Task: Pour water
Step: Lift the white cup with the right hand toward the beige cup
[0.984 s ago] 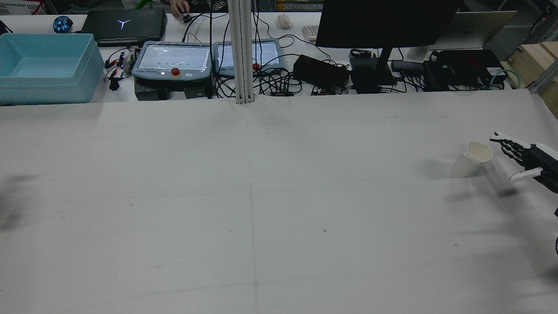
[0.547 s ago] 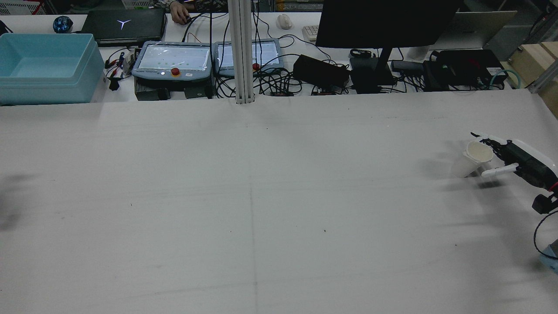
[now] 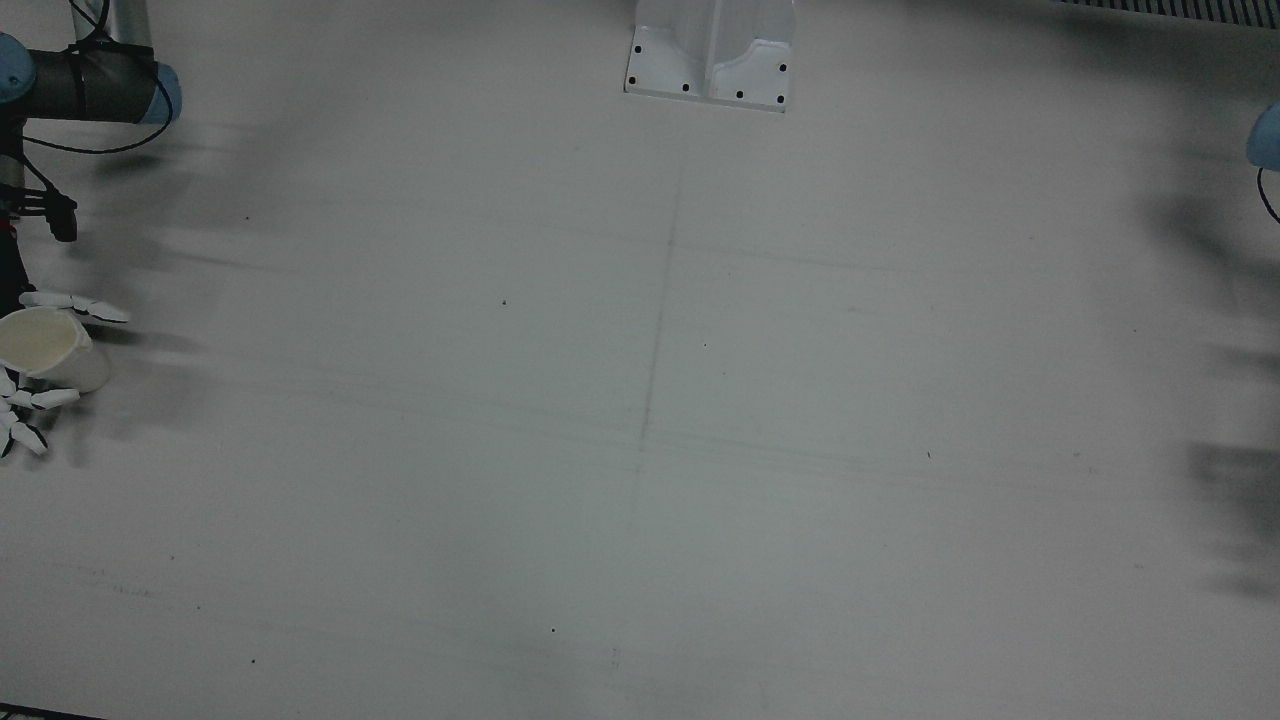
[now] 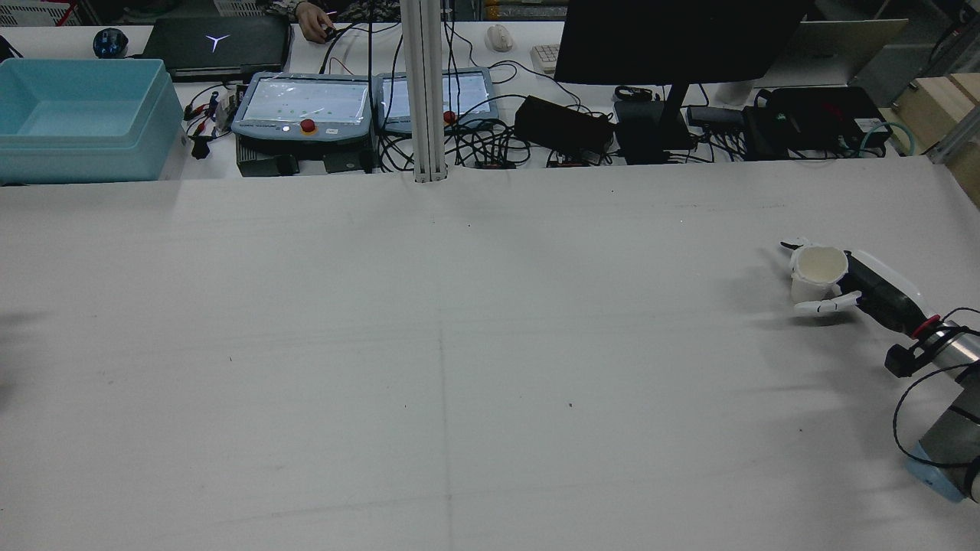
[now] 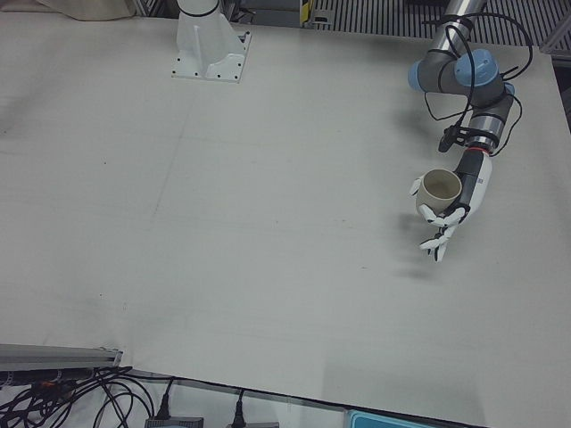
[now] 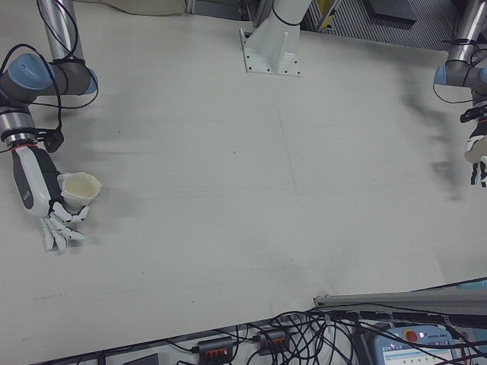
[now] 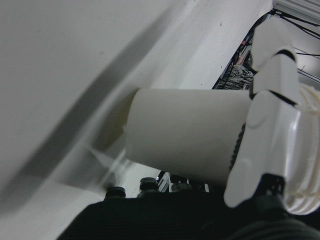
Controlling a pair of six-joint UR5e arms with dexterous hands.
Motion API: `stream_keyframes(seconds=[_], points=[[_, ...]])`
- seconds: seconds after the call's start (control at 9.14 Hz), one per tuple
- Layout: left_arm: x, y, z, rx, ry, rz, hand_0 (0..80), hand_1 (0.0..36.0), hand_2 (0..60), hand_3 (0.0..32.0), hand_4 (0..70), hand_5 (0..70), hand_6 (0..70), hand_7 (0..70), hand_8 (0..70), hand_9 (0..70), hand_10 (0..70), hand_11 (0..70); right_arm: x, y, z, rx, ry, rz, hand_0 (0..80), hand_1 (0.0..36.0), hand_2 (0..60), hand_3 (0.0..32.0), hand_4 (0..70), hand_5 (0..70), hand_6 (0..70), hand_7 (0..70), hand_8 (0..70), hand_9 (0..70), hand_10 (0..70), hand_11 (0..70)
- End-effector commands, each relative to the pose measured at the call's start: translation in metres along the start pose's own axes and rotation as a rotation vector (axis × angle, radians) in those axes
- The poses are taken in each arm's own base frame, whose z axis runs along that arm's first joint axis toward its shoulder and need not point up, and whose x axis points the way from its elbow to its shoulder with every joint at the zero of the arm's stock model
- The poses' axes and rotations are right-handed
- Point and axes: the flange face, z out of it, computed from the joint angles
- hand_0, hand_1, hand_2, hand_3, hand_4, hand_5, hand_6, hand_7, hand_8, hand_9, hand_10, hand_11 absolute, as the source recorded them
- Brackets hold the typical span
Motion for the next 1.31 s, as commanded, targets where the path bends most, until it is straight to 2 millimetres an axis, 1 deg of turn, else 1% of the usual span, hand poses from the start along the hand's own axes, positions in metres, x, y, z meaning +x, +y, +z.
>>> stream_keyframes(seconds=[0.0, 0.11, 0.22, 0.33, 0.44, 0.55, 0.66, 0.77, 0.88, 0.98, 1.09, 1.2], points=[[0.008, -0.016, -0.022, 0.007, 0.018, 0.001, 61.7, 35.8, 60.0, 0.0, 70.0, 70.0, 11.1, 24.9, 3.4, 3.6, 4.4, 8.2, -0.039, 0.070, 0.022, 0.028, 0.010, -0.048, 79.1, 35.3, 47.3, 0.0, 29.8, 70.0, 40.9, 61.4, 35.2, 48.1, 17.2, 27.7], [0.008, -0.018, -0.024, 0.010, 0.016, 0.002, 61.6, 35.8, 60.0, 0.0, 70.0, 70.0, 11.6, 25.8, 3.5, 3.8, 4.5, 8.3, -0.039, 0.077, 0.025, 0.026, 0.014, -0.054, 80.0, 36.0, 60.0, 0.0, 30.9, 70.0, 49.1, 70.0, 45.3, 61.5, 29.5, 45.2], [0.007, -0.016, -0.022, 0.004, 0.014, -0.008, 62.0, 35.9, 60.0, 0.0, 70.0, 70.0, 11.7, 26.0, 3.6, 3.9, 4.6, 8.5, -0.050, 0.090, 0.031, 0.003, -0.010, -0.050, 80.0, 36.0, 60.0, 0.0, 28.0, 70.0, 51.3, 70.0, 48.0, 64.9, 36.5, 54.5], [0.003, 0.002, -0.012, -0.017, 0.003, -0.028, 63.1, 36.0, 60.0, 0.0, 70.0, 70.0, 11.9, 26.1, 3.5, 3.8, 4.6, 8.6, -0.092, 0.108, 0.035, -0.009, -0.074, -0.042, 80.0, 36.0, 60.0, 0.0, 25.1, 70.0, 50.4, 66.5, 46.2, 61.4, 36.0, 54.1], [-0.004, 0.044, 0.004, -0.041, -0.025, -0.023, 69.2, 36.0, 60.0, 0.0, 70.0, 70.0, 12.5, 26.8, 3.6, 3.9, 4.6, 8.8, -0.136, 0.133, 0.035, 0.026, -0.099, -0.041, 80.0, 36.0, 60.0, 0.0, 24.4, 70.0, 49.0, 64.4, 44.3, 58.5, 33.2, 50.5], [-0.039, 0.093, 0.028, -0.070, -0.112, -0.034, 80.0, 36.0, 60.0, 0.0, 70.0, 70.0, 13.8, 28.4, 3.9, 4.2, 4.5, 9.2, -0.182, 0.180, 0.035, 0.047, -0.118, -0.039, 80.0, 36.0, 60.0, 0.0, 25.9, 70.0, 49.4, 64.3, 42.6, 55.8, 29.1, 45.2], [-0.079, 0.138, 0.058, -0.103, -0.179, -0.061, 80.0, 36.0, 60.0, 0.0, 70.0, 70.0, 14.3, 28.6, 4.0, 4.3, 4.5, 9.2, -0.239, 0.223, 0.048, 0.054, -0.173, -0.023, 80.0, 36.0, 58.1, 0.0, 26.9, 70.0, 49.3, 63.1, 41.4, 54.0, 27.1, 42.4], [-0.120, 0.175, 0.080, -0.122, -0.241, -0.077, 80.0, 36.0, 60.0, 0.0, 70.0, 70.0, 15.3, 29.2, 4.4, 4.4, 4.8, 9.7, -0.285, 0.263, 0.055, 0.057, -0.208, -0.003, 80.0, 36.0, 57.6, 0.0, 29.1, 70.0, 50.8, 63.2, 41.3, 53.7, 27.4, 42.7], [-0.168, 0.215, 0.105, -0.129, -0.306, -0.090, 80.0, 36.0, 60.0, 0.0, 70.0, 70.0, 15.4, 29.5, 4.5, 4.5, 4.5, 9.5, -0.335, 0.297, 0.051, 0.033, -0.275, -0.002, 80.0, 36.0, 60.0, 0.0, 37.3, 70.0, 55.5, 69.4, 42.2, 54.8, 28.1, 43.8], [-0.209, 0.265, 0.132, -0.129, -0.350, -0.093, 80.0, 36.0, 60.0, 0.0, 70.0, 70.0, 15.6, 29.5, 4.6, 4.5, 4.5, 9.5, -0.360, 0.317, 0.053, 0.005, -0.317, -0.001, 80.0, 36.0, 60.0, 0.0, 39.1, 70.0, 56.3, 70.0, 42.4, 55.1, 28.2, 44.1], [-0.252, 0.314, 0.154, -0.136, -0.395, -0.102, 80.0, 36.0, 60.0, 0.0, 70.0, 70.0, 15.3, 29.1, 4.2, 4.4, 4.4, 9.3, -0.378, 0.344, 0.067, -0.039, -0.348, -0.006, 80.0, 36.0, 60.0, 0.0, 45.0, 70.0, 59.6, 70.0, 43.5, 56.6, 28.5, 44.7], [-0.286, 0.345, 0.176, -0.130, -0.422, -0.103, 80.0, 36.0, 60.0, 0.0, 70.0, 70.0, 15.5, 28.8, 4.2, 4.3, 4.2, 8.7, -0.398, 0.378, 0.078, -0.062, -0.387, -0.030, 80.0, 36.0, 60.0, 0.0, 49.3, 70.0, 61.7, 70.0, 44.1, 57.6, 28.5, 44.9]])
